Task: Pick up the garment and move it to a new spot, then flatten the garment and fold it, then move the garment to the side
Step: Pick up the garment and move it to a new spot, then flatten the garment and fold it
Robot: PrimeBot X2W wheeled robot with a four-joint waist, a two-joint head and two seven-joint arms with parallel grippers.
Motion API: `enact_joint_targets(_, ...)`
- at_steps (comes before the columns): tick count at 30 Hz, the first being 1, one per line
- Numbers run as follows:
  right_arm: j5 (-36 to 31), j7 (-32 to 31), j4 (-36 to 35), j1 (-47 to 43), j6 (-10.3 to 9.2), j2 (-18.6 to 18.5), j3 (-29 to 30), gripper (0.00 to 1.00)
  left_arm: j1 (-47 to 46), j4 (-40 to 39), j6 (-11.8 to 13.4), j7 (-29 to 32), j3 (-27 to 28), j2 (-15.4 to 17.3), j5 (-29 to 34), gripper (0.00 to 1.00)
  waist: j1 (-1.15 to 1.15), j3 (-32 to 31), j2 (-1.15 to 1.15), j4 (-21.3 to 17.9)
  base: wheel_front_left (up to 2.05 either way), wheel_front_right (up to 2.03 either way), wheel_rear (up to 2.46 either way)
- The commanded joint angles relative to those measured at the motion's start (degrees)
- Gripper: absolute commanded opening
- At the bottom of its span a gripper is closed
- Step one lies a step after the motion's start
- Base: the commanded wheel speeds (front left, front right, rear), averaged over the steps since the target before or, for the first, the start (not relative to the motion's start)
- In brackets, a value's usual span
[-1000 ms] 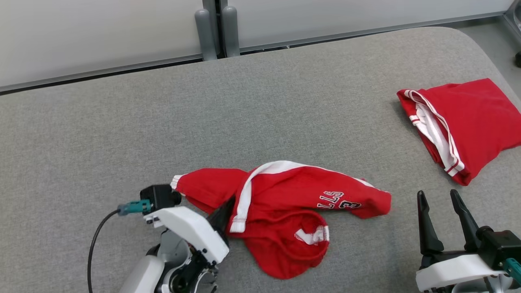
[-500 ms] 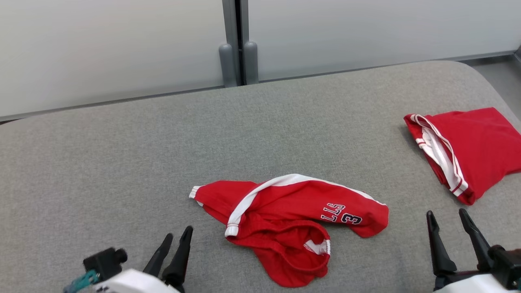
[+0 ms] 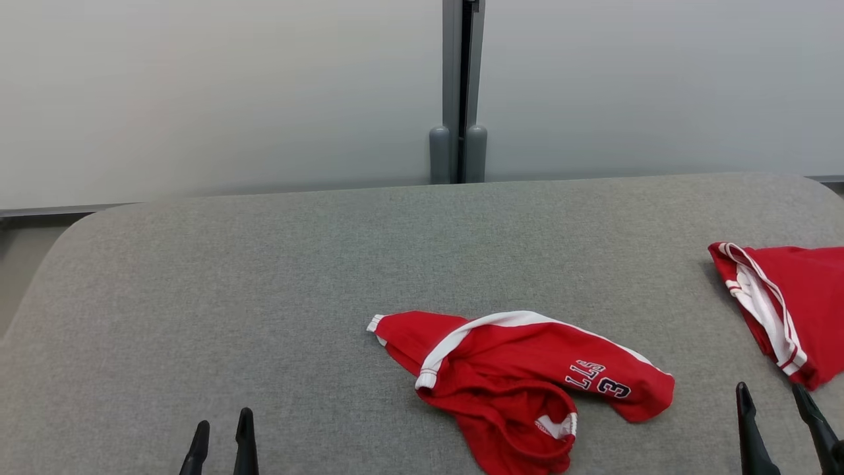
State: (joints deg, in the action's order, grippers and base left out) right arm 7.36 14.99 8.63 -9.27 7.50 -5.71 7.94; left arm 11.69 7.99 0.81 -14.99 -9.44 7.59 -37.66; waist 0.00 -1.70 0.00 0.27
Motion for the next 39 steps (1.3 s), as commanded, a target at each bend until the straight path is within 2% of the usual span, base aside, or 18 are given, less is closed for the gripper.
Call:
enact_joint_targets(1,-0.1,0.3,0.0,-0.6,-0.01,0.2,0.1,1.00,1.2,-0.8,-0.8,-0.2,1.3,-0.8,1.8,1.00,0.00,-0.6,0.00,0.9,0.00,0.00,0.00)
enact_joint_targets(5,-0.3,0.3,0.2,-0.6,-0.01,0.9,-0.7,1.00,1.9,-2.0,-3.3,-0.2,2.9,-3.0,6.8,1.00,0.00,-0.5,0.00,1.2,0.00,0.00,0.00)
enact_joint_targets(8,-0.1,0.3,0.3,0.0,-0.01,1.1,-0.9,1.00,1.3,-1.8,-4.9,-0.2,0.0,-3.9,9.5,1.00,0.00,-0.1,0.00,1.0,0.00,0.00,0.00)
enact_joint_targets(11,0.0,0.3,0.2,1.0,-0.01,1.1,-1.5,1.00,-1.9,-2.6,-6.4,1.8,-6.8,-4.2,10.4,1.00,0.00,0.7,0.00,0.4,0.00,0.00,0.00)
enact_joint_targets(12,0.0,0.3,0.2,1.3,-0.01,1.1,-1.8,1.00,-3.0,-2.9,-6.8,3.5,-9.4,-4.2,10.5,1.00,0.00,1.0,0.00,0.1,0.00,0.00,0.00)
enact_joint_targets(13,0.1,0.3,0.2,2.0,-0.01,0.8,-2.4,1.00,-5.9,-3.8,-7.4,7.3,-15.1,-4.4,10.6,1.00,0.00,1.5,0.00,-0.6,0.00,0.00,0.00)
enact_joint_targets(14,0.1,0.3,0.3,2.4,-0.01,0.7,-2.7,1.00,-7.5,-4.3,-7.6,9.1,-18.3,-4.4,10.8,1.00,0.00,1.8,0.00,-1.1,0.00,0.00,0.00)
enact_joint_targets(18,0.5,0.3,0.4,4.4,-0.01,0.5,-4.2,1.00,-14.0,-4.2,-7.9,16.2,-28.2,-4.5,8.0,1.00,0.00,3.6,0.00,-3.6,0.00,0.00,0.00)
enact_joint_targets(21,0.8,0.3,0.5,6.2,-0.01,0.6,-5.4,1.00,-18.9,-1.9,-6.9,20.2,-33.5,-4.5,9.0,1.00,0.00,5.5,0.00,-6.0,0.00,0.00,0.00)
enact_joint_targets(27,1.9,0.3,0.7,9.1,-0.01,1.2,-6.0,1.00,-26.5,5.1,-0.9,25.4,-37.7,-4.6,7.8,1.00,0.00,9.4,0.00,-11.0,0.00,0.00,0.00)
enact_joint_targets(30,2.3,0.3,1.2,9.6,-0.01,1.6,-6.4,1.00,-28.9,9.0,1.2,27.3,-39.0,-4.5,6.9,1.00,0.00,10.7,0.00,-13.0,0.00,0.00,0.00)
enact_joint_targets(31,2.8,0.3,1.5,9.7,-0.01,1.7,-6.6,1.00,-29.4,9.9,1.7,27.4,-39.0,-4.6,6.0,0.93,0.00,11.1,0.00,-13.5,0.00,0.00,0.00)
enact_joint_targets(34,3.4,0.3,1.8,9.9,-0.01,2.0,-6.7,1.00,-30.6,11.7,2.4,27.4,-39.8,-4.6,4.2,0.45,0.00,11.8,0.00,-14.5,0.00,0.00,0.00)
enact_joint_targets(36,3.6,0.3,1.8,9.7,-0.01,2.1,-6.6,1.00,-31.4,12.5,2.1,27.1,-40.2,-4.5,2.9,0.00,0.00,12.0,0.00,-14.8,0.00,0.00,0.00)
enact_joint_targets(39,3.6,0.3,1.9,9.9,-0.01,2.2,-6.6,1.00,-33.3,12.4,1.8,25.0,-39.3,-4.6,1.0,0.00,0.00,12.1,0.00,-14.8,0.00,0.00,0.00)
